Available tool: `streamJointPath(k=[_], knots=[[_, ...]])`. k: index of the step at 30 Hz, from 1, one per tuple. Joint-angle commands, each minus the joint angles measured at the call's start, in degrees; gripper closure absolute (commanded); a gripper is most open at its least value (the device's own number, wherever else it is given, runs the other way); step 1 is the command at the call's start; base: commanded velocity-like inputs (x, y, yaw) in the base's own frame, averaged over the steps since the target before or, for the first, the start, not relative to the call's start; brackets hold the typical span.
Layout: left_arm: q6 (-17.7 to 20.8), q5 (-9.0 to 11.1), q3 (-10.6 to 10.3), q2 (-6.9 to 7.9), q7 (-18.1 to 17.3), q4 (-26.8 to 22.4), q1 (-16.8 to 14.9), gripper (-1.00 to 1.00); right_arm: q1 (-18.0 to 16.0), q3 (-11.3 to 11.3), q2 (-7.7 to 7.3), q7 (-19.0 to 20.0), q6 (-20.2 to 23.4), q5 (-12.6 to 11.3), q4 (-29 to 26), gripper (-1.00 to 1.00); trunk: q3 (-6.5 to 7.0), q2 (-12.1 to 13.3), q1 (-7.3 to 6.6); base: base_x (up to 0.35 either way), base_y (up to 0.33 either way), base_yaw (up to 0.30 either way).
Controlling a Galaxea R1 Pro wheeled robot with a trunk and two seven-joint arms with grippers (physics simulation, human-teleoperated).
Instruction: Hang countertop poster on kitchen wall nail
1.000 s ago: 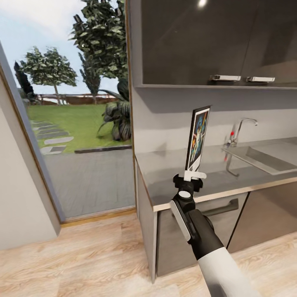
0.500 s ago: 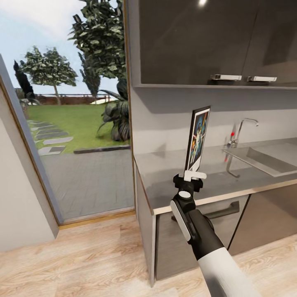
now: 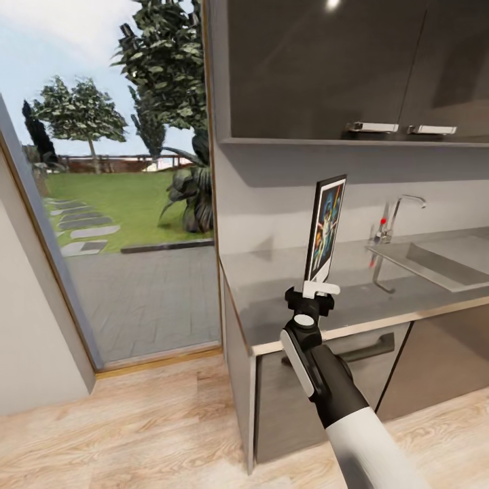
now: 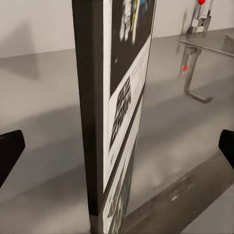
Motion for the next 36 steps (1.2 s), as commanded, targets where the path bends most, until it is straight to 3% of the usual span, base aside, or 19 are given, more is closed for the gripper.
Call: streamJointPath(k=[1, 36], knots=[[-0.09, 0.00, 0.04, -0.01, -0.01, -0.07, 0.02, -1.00, -0.04, 0.15, -0.03, -0.46, 0.18, -0.50, -0.05, -1.00, -0.05, -0.03, 0.02, 0.164, -0.113, 0.000], [-0.11, 0.00, 0.04, -0.01, -0.01, -0.16, 0.02, -1.00, -0.02, 0.15, -0.04, -0.46, 0.18, -0.50, -0.05, -1.00, -0.05, -0.03, 0.02, 0.051, 0.019, 0.000]])
